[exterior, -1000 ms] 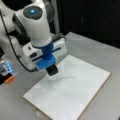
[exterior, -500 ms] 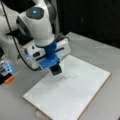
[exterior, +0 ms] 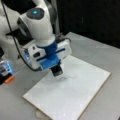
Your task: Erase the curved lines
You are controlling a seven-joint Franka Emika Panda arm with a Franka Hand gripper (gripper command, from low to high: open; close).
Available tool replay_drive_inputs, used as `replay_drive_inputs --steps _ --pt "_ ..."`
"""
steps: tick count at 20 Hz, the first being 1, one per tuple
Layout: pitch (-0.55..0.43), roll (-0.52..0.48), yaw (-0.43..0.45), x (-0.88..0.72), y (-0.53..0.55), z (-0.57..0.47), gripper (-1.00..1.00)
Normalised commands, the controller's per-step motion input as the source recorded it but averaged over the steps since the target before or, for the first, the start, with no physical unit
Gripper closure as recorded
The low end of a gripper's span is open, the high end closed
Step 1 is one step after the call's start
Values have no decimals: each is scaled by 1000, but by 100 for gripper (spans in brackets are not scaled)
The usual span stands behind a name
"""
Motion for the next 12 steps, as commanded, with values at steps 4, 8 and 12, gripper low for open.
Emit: replay_drive_inputs --steps 4,8,12 --pt "-123 115 -243 -27 162 -196 100" --pt "-131 105 -223 -39 211 -212 100" --pt "-137 80 -205 -75 214 -216 100"
